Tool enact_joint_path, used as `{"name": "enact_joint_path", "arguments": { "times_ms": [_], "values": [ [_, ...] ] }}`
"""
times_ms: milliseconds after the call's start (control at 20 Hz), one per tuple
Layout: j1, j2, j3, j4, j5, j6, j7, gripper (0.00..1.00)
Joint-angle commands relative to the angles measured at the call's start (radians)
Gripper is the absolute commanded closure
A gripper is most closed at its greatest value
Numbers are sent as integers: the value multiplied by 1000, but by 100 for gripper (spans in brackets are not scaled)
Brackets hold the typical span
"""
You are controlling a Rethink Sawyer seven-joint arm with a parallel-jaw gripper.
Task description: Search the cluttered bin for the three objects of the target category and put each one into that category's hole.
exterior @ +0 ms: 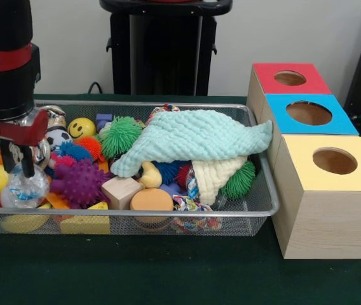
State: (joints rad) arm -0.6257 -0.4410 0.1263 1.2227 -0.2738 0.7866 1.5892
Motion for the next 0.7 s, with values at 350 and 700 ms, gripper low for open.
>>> {"name": "enact_joint_path", "arguments": {
  "times_ms": [350,700],
  "values": [
    [16,-69,19,116,28,80,41,100],
    [29,-81,10,135,36,74,57,100]
  ]
}}
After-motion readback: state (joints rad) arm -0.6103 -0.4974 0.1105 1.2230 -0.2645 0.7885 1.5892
